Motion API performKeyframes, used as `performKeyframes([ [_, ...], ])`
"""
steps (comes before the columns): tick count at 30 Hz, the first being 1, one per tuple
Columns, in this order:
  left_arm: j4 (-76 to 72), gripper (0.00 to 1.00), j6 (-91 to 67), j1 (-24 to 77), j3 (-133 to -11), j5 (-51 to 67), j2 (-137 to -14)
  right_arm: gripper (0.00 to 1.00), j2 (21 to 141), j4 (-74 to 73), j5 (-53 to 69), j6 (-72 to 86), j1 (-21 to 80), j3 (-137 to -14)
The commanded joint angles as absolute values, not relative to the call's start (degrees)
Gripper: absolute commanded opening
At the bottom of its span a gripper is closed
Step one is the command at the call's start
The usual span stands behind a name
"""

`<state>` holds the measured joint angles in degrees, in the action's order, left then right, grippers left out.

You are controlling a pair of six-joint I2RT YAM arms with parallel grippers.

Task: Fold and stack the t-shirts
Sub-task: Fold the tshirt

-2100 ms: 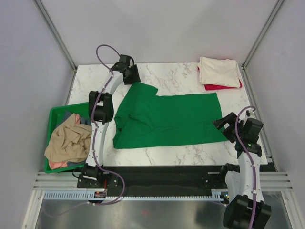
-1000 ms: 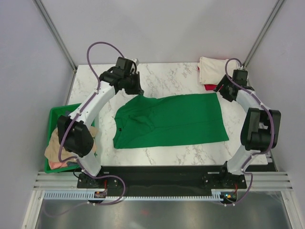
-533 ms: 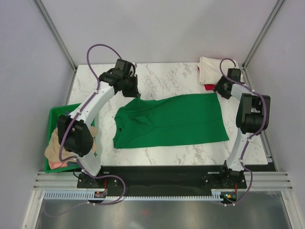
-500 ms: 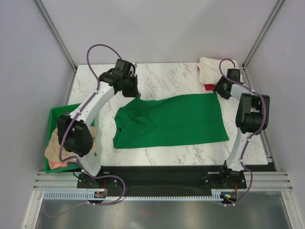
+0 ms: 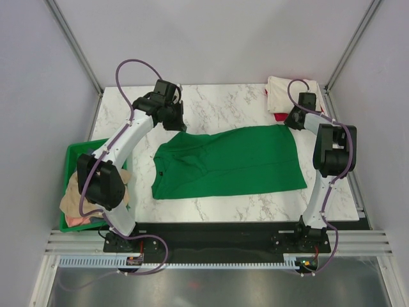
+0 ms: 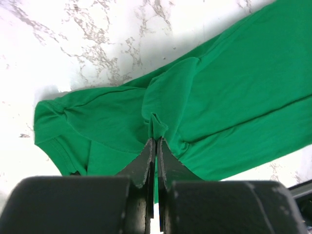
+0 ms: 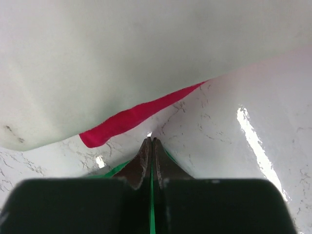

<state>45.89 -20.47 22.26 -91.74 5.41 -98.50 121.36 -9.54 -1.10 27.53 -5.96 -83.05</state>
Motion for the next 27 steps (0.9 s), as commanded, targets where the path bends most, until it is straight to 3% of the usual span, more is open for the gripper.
performKeyframes([
  [1, 45.79, 0.03, -18.02, 22.15, -91.85, 1.50, -96.68, 0.00, 120.42, -8.35, -0.97, 27.07, -5.71, -82.53],
  [16, 45.97, 0.02, -23.90, 24.78, -77.70, -4.57, -81.57, 0.00, 103.19, -6.59, -3.61, 28.12, -5.62, -70.67],
  [27, 45.35, 0.02, -29.00, 28.21, -65.05, -6.06, -72.52, 0.00, 99.15, -4.48, -2.55, 29.00, -7.91, -60.39],
])
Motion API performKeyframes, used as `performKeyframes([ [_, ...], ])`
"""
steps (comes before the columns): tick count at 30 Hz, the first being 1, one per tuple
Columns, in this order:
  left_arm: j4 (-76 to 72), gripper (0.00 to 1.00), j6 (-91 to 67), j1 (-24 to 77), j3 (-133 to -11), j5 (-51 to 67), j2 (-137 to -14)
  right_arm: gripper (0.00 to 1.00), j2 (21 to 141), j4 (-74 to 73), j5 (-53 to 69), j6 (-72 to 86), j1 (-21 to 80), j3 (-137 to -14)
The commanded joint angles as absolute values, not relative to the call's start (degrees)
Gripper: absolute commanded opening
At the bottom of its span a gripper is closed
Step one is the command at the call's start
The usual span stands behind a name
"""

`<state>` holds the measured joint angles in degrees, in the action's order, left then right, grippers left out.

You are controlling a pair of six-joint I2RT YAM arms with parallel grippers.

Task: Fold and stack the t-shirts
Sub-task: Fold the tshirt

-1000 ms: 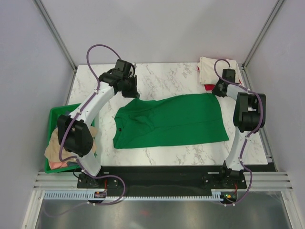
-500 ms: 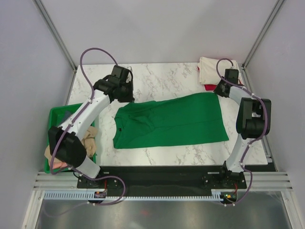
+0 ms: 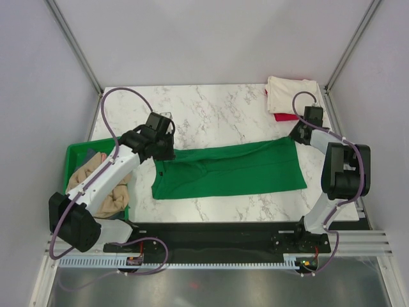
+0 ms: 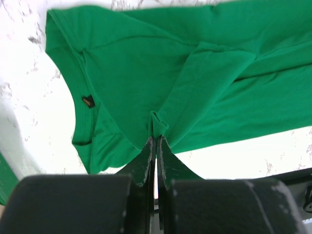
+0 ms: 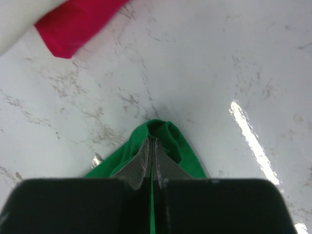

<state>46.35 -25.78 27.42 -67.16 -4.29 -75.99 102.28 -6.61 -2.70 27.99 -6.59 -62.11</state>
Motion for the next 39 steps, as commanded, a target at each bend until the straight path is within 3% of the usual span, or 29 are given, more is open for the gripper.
performKeyframes([
  [1, 45.35, 0.02, -29.53, 28.39, -64.43, -6.15, -71.55, 0.00, 98.71, -4.13, -2.11, 29.09, -8.61, -58.90],
  [12, 44.83, 0.03, -34.44, 31.46, -55.91, -6.50, -66.27, 0.00, 94.83, -2.99, -1.23, 29.79, -10.28, -54.23],
  [14, 44.30, 0.10, -35.76, 32.25, -52.84, -6.85, -66.01, 0.03, 95.01, -3.25, -0.97, 30.41, -10.55, -53.53],
  [16, 44.12, 0.15, -37.79, 33.04, -50.81, -6.51, -66.01, 0.19, 95.01, -3.52, -1.23, 31.28, -11.42, -52.13],
  [17, 44.21, 0.25, -38.40, 33.22, -49.93, -6.24, -65.83, 0.50, 95.10, -3.52, -1.23, 31.72, -11.95, -51.68],
  [18, 44.12, 0.32, -39.71, 33.22, -48.36, -6.33, -64.52, 0.67, 94.84, -3.52, -1.14, 32.16, -13.17, -51.24],
  [20, 44.21, 0.47, -40.95, 33.22, -46.77, -7.29, -62.41, 0.83, 94.40, -3.78, -0.79, 32.87, -14.41, -50.71],
  [23, 44.12, 0.59, -43.24, 33.22, -46.58, -11.06, -58.19, 0.85, 91.68, -3.95, -0.18, 32.87, -15.21, -50.63],
  [31, 35.87, 0.58, -43.95, 33.22, -46.93, -12.92, -62.65, 0.84, 80.86, -3.35, 1.93, 30.76, -10.03, -48.78],
  [39, 25.60, 0.53, -44.03, 30.68, -48.78, -12.92, -80.76, 0.81, 90.87, -1.32, 6.23, 29.71, 2.28, -51.68],
])
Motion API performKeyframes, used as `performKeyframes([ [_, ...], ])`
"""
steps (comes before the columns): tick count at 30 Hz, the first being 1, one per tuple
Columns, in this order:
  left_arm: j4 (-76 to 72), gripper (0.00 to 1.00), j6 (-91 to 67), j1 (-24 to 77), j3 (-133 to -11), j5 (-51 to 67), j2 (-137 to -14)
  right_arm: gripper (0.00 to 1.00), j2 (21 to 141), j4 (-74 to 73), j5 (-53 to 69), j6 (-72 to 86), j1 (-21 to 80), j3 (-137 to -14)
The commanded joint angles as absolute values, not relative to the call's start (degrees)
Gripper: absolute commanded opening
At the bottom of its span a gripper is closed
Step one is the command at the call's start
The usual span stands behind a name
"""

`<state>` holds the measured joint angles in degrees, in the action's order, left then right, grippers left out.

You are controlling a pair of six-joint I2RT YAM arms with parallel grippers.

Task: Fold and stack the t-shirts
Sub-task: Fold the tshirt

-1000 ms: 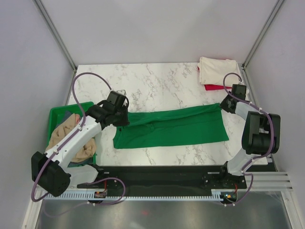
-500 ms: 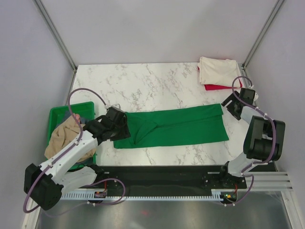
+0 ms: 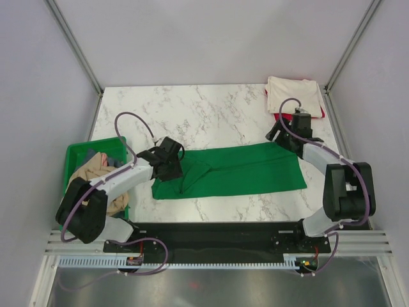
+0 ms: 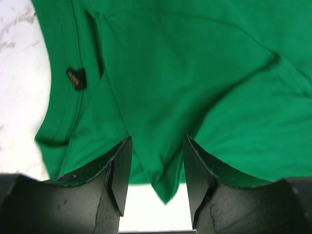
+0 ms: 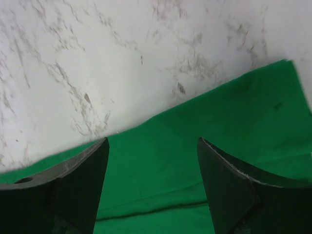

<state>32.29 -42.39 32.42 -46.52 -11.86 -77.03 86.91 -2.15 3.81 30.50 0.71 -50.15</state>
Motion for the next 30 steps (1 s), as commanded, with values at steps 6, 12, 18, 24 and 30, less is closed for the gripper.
performKeyframes([
  [6, 21.45, 0.47, -42.54, 25.58, -50.71, -9.67, -91.56, 0.80, 96.67, -0.70, 4.92, 30.23, 5.53, -49.67],
  [12, 22.50, 0.46, -38.68, 19.52, -62.29, -11.51, -101.67, 0.77, 97.38, 2.10, 6.23, 35.76, 10.54, -41.67],
  [18, 34.05, 0.47, -33.84, 15.82, -94.60, -8.79, -125.20, 0.77, 88.08, 9.12, 11.42, 53.63, 21.05, -28.78],
  [24, 41.92, 0.48, -30.06, 16.69, -134.26, 6.12, -148.60, 0.79, 78.23, 17.06, 1.60, 71.89, 52.93, -27.58],
  [30, 35.08, 0.63, -24.53, 19.95, -143.18, 17.14, -141.91, 0.84, 73.13, -2.92, -2.79, 57.24, 56.60, -44.89],
])
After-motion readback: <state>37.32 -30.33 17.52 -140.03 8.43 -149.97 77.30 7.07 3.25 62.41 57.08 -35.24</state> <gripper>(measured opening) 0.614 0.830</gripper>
